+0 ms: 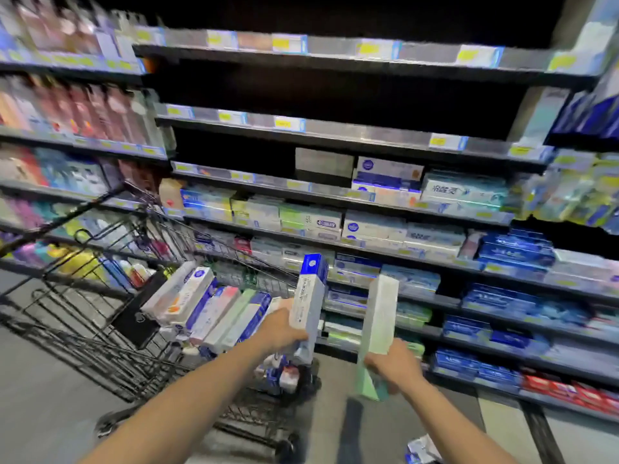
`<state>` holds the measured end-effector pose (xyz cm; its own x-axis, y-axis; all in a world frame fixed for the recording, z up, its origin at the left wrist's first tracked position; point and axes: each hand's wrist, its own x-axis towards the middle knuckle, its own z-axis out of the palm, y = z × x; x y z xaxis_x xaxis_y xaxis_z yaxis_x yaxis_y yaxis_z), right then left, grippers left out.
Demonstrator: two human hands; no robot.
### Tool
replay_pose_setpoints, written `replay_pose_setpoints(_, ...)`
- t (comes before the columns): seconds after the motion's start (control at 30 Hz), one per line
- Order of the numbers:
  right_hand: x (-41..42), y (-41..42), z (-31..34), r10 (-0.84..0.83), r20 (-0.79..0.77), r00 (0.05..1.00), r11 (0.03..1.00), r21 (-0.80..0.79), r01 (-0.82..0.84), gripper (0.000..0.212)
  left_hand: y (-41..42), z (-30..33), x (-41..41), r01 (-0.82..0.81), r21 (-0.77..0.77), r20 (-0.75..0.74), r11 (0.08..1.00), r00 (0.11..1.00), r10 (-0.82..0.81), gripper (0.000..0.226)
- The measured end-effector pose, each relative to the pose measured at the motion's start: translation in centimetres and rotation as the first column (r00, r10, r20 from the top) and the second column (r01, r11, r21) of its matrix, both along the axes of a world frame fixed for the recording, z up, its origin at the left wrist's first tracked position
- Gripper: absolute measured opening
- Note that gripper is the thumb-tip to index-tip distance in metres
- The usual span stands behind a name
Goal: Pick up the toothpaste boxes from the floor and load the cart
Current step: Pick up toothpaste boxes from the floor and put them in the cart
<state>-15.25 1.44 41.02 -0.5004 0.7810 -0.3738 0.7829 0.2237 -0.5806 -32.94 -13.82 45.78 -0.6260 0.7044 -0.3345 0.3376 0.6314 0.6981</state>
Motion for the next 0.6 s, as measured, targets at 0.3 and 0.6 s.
replay_pose_setpoints(0.3, -17.9, -10.1, -0.9, 0.140, -0.053, 0.989, 0.988, -0.063, -0.143, 0.037, -13.5, -0.1, -16.8, -0.079, -0.210, -0.151, 0.974, 0.987, 0.047, 0.044)
replay_pose_setpoints(0.6, -28.9, -15.2, -3.9, 0.099, -0.001, 0.995, 0.969, -0.227, -0.097, 0.065, -19.2, -4.3, -28.2, -0.052, -0.267, -0.085, 0.962, 0.996, 0.030, 0.070)
